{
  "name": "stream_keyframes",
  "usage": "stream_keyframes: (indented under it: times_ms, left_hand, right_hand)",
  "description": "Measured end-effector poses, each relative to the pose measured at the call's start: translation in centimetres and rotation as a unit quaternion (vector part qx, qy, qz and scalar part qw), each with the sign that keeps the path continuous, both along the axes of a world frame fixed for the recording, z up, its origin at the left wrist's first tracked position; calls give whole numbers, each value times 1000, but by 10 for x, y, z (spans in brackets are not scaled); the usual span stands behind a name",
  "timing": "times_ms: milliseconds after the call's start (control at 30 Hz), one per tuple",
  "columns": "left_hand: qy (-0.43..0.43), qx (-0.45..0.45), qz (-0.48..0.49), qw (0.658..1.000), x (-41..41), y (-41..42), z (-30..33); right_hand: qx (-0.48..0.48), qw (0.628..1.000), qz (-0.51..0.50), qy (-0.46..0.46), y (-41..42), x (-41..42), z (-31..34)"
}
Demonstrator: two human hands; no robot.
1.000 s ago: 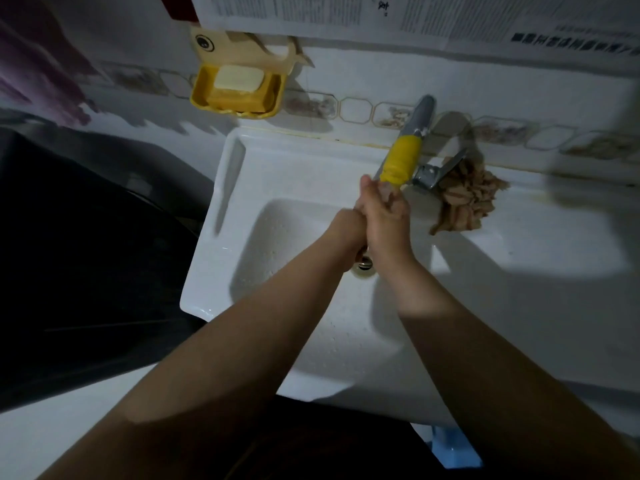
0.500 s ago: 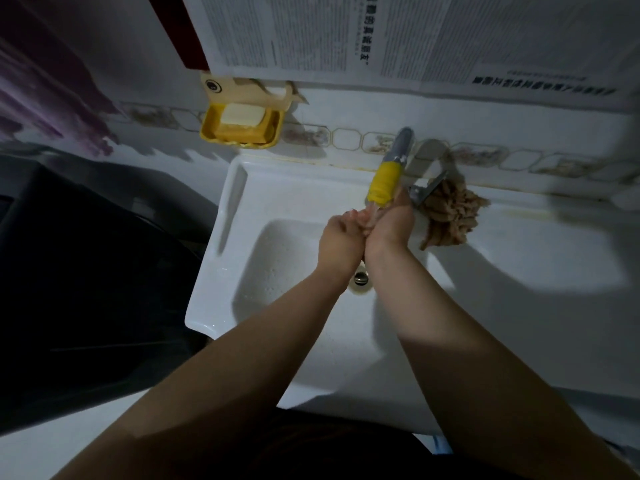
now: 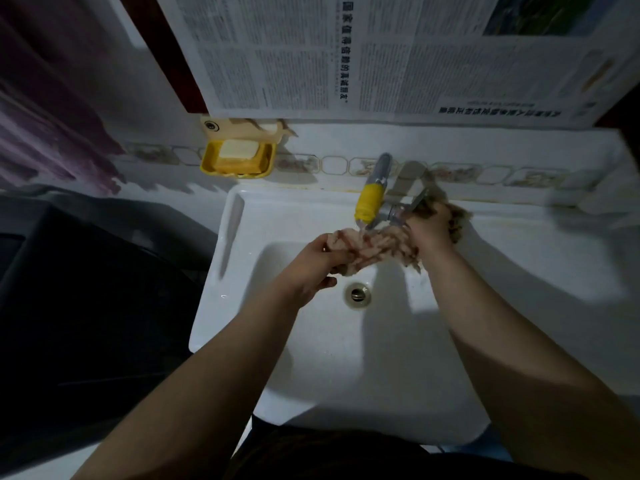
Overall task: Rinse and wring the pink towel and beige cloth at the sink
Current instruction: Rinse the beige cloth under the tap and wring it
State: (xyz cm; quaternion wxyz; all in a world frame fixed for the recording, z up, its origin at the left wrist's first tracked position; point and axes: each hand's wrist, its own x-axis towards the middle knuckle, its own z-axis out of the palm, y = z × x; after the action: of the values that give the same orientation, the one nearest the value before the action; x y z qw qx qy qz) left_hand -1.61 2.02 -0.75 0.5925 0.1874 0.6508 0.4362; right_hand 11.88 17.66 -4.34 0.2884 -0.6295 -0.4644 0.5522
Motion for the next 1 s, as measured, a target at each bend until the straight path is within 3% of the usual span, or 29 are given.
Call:
stream_keyframes:
  times_ms: [167, 333, 433, 500, 633, 767, 900, 1000]
  left_hand:
    - [106, 19, -63, 992, -5, -4, 12]
    - [180, 25, -98, 979, -19, -11, 18]
    - [214, 43, -137, 966, -31, -13, 25]
    - [270, 66, -142, 950, -36, -13, 32]
    - [391, 73, -170, 901, -50, -15, 41]
    - [422, 45, -217, 879, -72, -20, 45]
    - [348, 55, -278, 894, -93, -28, 48]
    - [265, 127, -333, 896, -97, -36, 49]
  right_hand:
    - [39, 983, 158, -84, 1, -2, 5]
    - [78, 967, 212, -114, -26, 9, 9]
    - [29, 912, 406, -44, -80, 0, 17]
    - [49, 880, 470, -43, -111, -7, 20]
    - [128, 917, 338, -169, -132, -19, 33]
    - [133, 903, 370, -173, -128, -15, 45]
    - [102, 951, 287, -56, -121, -19, 61]
    - [63, 971, 232, -16, -111, -27, 77]
